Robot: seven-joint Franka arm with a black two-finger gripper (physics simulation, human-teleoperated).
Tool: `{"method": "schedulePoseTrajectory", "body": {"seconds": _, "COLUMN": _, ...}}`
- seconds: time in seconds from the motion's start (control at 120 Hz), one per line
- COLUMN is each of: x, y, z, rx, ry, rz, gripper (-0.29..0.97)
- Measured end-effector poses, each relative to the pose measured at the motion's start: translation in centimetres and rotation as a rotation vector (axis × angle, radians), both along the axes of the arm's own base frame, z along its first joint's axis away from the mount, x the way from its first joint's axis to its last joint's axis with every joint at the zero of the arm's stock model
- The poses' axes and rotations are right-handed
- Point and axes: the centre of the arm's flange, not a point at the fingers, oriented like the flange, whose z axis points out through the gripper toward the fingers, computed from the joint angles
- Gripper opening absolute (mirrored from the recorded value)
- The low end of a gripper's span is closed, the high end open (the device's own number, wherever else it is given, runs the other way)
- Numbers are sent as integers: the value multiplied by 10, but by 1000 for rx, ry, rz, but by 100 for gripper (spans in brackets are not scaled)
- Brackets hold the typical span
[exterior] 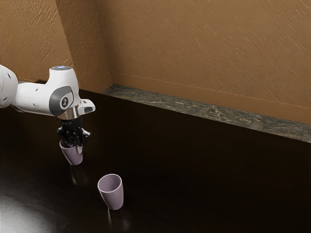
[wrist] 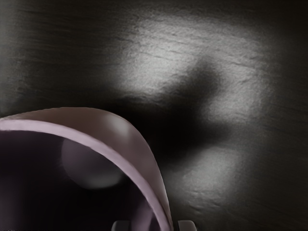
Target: Place the left cup onto the right cup
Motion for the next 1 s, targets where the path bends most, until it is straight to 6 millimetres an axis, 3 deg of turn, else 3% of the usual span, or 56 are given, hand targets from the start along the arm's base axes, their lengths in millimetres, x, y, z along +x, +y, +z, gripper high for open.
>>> {"method": "schedulePoseTrajectory", "body": {"seconds": 0.358, "x": 1, "y": -1, "z": 4, "rx": 7, "ry": -6, "rz": 19, "gripper": -9}}
{"method": "schedulePoseTrajectory", "body": {"seconds": 0.842, "x": -1, "y": -22, "z": 57, "rx": 43, "ry": -25, "rz": 27, "gripper": -10}}
{"method": "schedulePoseTrajectory", "body": {"seconds": 1.0, "x": -7, "y": -34, "z": 84, "rx": 60, "ry": -37, "rz": 14, "gripper": -10}}
